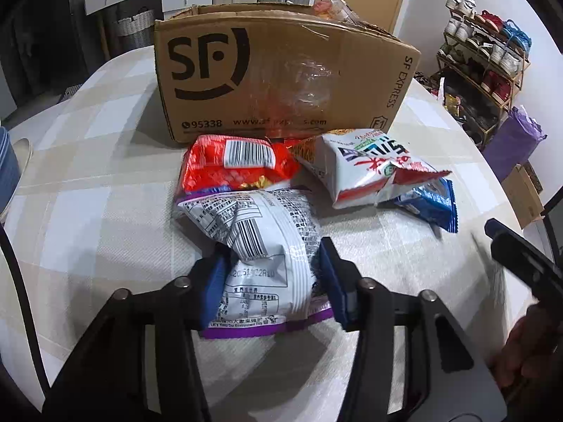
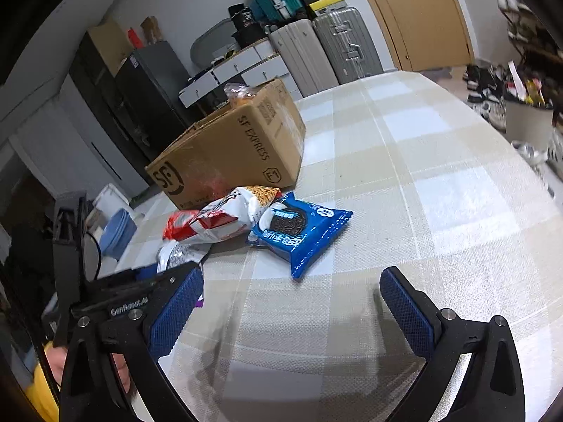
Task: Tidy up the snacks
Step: 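Grasp the silver chip bag with the left gripper while the right grasps the blue Oreo packet, then lift and carry the silver chip bag and Oreo packet over the box with both grippers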
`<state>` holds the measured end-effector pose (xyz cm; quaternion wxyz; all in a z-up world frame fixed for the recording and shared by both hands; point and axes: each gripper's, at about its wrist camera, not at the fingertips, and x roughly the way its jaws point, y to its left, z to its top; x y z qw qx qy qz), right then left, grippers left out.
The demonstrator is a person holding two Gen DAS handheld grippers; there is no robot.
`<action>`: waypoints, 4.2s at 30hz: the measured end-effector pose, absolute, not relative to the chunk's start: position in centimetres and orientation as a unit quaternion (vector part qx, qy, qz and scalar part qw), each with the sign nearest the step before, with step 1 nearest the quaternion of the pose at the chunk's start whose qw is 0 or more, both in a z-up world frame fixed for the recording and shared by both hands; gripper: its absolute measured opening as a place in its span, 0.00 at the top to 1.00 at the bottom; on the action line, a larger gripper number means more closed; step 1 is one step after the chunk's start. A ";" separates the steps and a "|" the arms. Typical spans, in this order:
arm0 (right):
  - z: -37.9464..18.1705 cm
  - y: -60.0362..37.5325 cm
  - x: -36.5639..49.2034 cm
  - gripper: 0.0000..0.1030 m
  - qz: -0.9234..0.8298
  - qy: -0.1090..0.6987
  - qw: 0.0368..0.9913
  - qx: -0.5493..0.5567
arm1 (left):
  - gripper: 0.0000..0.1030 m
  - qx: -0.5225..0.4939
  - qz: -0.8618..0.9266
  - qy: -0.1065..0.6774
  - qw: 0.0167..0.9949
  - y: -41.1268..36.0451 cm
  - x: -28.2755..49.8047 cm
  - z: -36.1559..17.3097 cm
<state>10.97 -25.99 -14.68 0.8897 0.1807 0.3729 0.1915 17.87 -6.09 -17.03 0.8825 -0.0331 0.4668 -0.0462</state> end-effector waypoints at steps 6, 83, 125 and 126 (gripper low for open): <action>-14.9 -26.7 10.9 0.01 0.196 0.367 0.886 0.205 | 0.62 -0.031 -0.052 0.465 0.883 -5.7 16.9 -16.6; -11.7 -20.1 5.6 0.56 0.320 0.382 0.852 0.162 | 0.61 -0.072 -0.076 0.428 0.898 -0.1 3.1 -12.7; 4.7 -18.5 19.7 0.56 0.319 0.303 0.888 0.135 | 0.61 -0.018 -0.087 0.354 0.931 1.9 19.1 1.9; 4.6 -18.2 20.4 0.56 0.318 0.306 0.888 0.130 | 0.61 -0.021 -0.097 0.366 0.925 1.9 20.5 1.4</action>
